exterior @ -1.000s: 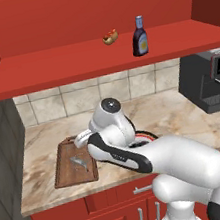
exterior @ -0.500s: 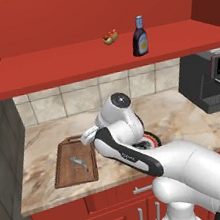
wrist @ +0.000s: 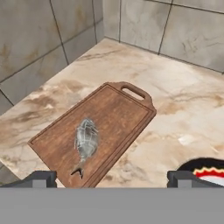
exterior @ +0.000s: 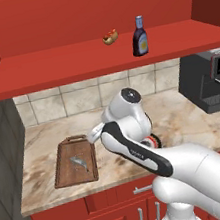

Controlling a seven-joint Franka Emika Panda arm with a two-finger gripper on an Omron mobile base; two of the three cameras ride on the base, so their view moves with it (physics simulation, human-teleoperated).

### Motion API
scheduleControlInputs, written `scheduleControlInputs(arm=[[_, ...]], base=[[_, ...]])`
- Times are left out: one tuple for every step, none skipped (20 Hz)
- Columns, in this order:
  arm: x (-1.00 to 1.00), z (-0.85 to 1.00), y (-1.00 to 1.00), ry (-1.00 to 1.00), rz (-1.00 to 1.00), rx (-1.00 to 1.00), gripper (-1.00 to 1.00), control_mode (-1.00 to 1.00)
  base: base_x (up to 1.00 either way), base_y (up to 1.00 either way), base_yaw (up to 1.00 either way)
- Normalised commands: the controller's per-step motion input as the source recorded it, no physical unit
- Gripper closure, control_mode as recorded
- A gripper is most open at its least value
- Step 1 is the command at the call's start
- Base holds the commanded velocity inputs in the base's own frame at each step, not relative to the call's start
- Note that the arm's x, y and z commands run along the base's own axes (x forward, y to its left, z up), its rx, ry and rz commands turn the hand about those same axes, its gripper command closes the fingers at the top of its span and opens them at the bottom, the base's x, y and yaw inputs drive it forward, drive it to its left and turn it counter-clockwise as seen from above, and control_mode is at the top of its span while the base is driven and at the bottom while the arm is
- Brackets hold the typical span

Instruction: Pick the fish from the plate and place it on the cutting board. Then pick the condiment bottle from the cabinet and place it next to the cutting board.

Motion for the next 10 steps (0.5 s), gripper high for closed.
scheduleControlInputs(arm=[[-0.12,0.01,-0.05,-0.02,0.13,0.0,-1.0,-1.0],[-0.11,0.0,-0.04,-0.02,0.14,0.0,-1.0,-1.0],[-0.11,0.0,-0.03,-0.01,0.14,0.0,-1.0,-1.0],[-0.1,0.0,-0.02,-0.01,0.15,0.0,-1.0,-1.0],[-0.09,0.0,-0.01,-0.01,0.15,0.0,-1.0,-1.0],[-0.08,0.0,-0.01,0.0,0.16,0.0,-1.0,-1.0],[-0.06,0.0,-0.01,0.0,0.17,0.0,-1.0,-1.0],[-0.05,0.0,-0.01,0.0,0.17,0.0,-1.0,-1.0],[-0.03,0.0,-0.02,0.0,0.17,0.0,-1.0,-1.0],[0.0,0.0,-0.02,0.0,0.18,0.0,-1.0,-1.0]], base=[[0.0,0.0,0.0],[0.0,0.0,0.0],[0.0,0.0,0.0],[0.0,0.0,0.0],[0.0,0.0,0.0],[0.0,0.0,0.0],[0.0,0.0,0.0],[0.0,0.0,0.0],[0.0,0.0,0.0],[0.0,0.0,0.0]])
